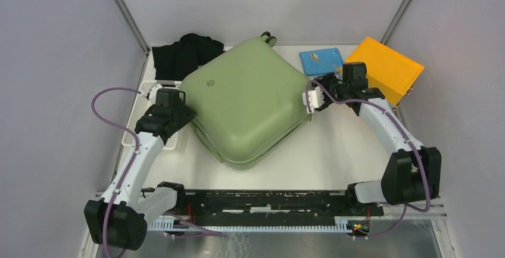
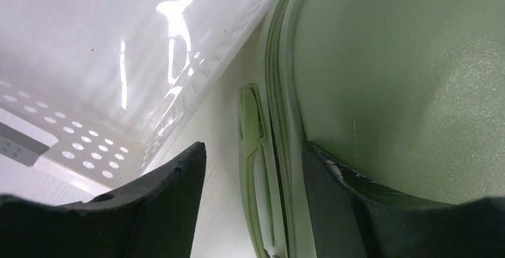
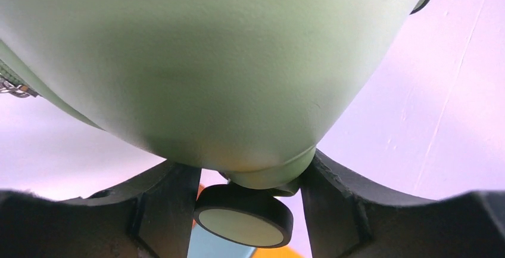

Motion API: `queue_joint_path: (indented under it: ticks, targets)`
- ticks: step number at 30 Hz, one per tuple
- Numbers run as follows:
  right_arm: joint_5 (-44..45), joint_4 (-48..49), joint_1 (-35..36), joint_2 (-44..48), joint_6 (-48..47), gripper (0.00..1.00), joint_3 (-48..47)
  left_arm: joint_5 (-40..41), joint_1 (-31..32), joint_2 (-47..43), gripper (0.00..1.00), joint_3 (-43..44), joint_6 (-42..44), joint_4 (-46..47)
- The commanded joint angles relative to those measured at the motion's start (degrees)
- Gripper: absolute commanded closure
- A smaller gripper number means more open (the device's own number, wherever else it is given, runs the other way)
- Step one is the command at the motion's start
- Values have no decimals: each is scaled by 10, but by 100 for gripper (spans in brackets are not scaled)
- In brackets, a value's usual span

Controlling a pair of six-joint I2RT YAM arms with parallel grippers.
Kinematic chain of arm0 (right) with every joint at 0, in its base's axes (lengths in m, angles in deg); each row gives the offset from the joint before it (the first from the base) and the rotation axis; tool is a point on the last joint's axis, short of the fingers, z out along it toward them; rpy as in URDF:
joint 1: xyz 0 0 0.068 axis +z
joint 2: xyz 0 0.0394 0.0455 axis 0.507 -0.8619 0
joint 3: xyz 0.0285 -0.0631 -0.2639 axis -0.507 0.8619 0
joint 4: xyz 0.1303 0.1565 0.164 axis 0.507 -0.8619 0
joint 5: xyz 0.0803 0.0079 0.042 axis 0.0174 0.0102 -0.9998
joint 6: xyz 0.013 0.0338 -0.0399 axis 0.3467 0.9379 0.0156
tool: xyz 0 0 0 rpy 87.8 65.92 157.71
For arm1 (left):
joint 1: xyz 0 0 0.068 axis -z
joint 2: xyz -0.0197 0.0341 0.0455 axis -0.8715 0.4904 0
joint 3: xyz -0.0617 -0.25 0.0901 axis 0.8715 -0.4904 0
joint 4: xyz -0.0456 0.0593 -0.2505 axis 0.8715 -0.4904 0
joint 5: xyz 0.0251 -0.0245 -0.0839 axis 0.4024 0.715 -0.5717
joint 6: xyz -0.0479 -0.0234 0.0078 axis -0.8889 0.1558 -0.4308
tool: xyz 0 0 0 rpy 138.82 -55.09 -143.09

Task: Open, take out, and arrange the luggage
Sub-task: Adjust the luggage at the center of the board.

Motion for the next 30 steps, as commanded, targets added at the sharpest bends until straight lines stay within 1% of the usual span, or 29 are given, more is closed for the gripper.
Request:
queue_joint_path:
  ticks: [1, 6, 9, 12, 17, 22, 26, 30]
  targets:
    - [-53, 19, 17, 83, 109, 36, 67, -8, 3, 40, 32, 52, 25, 102]
    - [-14, 35, 43, 142, 191, 35, 121, -4, 2, 79, 32, 67, 31, 123]
    - [12, 36, 54, 179, 247, 32, 145, -11, 3, 105, 32, 84, 36, 134]
    - [36, 29, 58, 214, 295, 22, 160, -22, 3, 135, 32, 104, 44, 144]
    - [73, 2, 57, 262, 345, 2, 167, -35, 3, 190, 32, 133, 60, 154]
    - [85, -52, 58, 294, 366, 2, 140, -42, 2, 235, 32, 161, 77, 158]
    - [59, -105, 56, 308, 377, 2, 90, -42, 1, 254, 32, 178, 87, 157]
    - [27, -139, 50, 296, 407, 2, 27, -38, -4, 260, 31, 193, 101, 152]
